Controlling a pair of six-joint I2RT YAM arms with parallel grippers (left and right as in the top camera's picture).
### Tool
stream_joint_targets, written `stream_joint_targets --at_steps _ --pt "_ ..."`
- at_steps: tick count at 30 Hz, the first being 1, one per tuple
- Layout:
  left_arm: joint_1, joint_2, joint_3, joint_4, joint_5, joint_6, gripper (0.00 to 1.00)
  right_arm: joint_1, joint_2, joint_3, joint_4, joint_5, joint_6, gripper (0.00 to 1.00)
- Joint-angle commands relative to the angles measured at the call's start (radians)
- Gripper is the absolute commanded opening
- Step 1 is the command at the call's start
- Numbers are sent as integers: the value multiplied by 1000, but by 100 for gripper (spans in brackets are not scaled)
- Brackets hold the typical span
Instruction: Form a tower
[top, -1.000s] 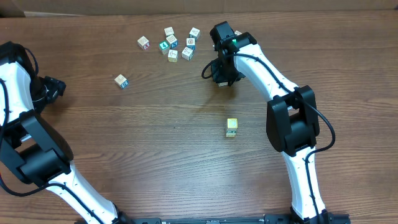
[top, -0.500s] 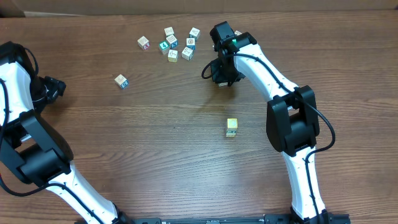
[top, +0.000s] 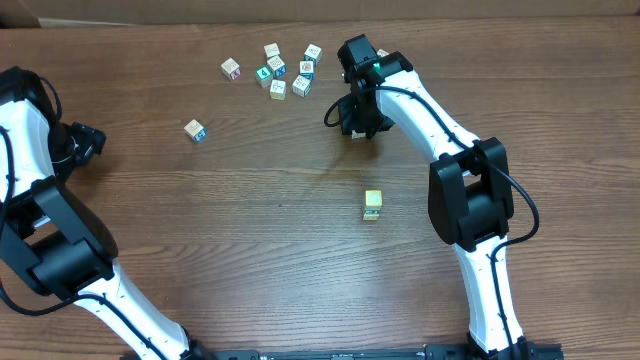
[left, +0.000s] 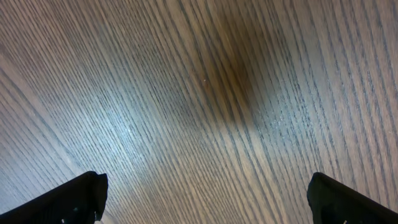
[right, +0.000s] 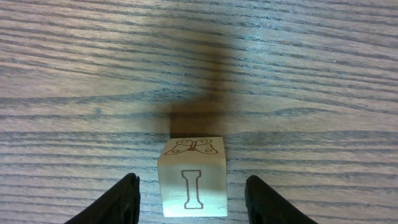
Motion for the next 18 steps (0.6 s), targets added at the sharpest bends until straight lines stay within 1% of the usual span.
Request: stream_joint_targets --at_steps 1,2,7,9,10,13,18 --pt "-13 7 15 2 -9 19 100 -2 -3 25 2 -6 -2 49" --pt "-13 7 15 2 -9 19 100 -2 -3 25 2 -6 -2 45" --pt "-13 7 15 2 -9 19 99 -2 -2 25 -1 -6 -2 37" --pt "-13 7 15 2 -9 19 99 -2 -1 25 -2 -4 -2 38" --pt "-13 7 15 2 -9 19 100 -2 -1 25 -2 -4 -2 41" --pt "-13 7 15 2 -9 19 99 -2 -1 25 -2 -4 -2 41" --pt "-13 7 15 2 -9 19 100 -2 -1 25 -2 -4 -2 31"
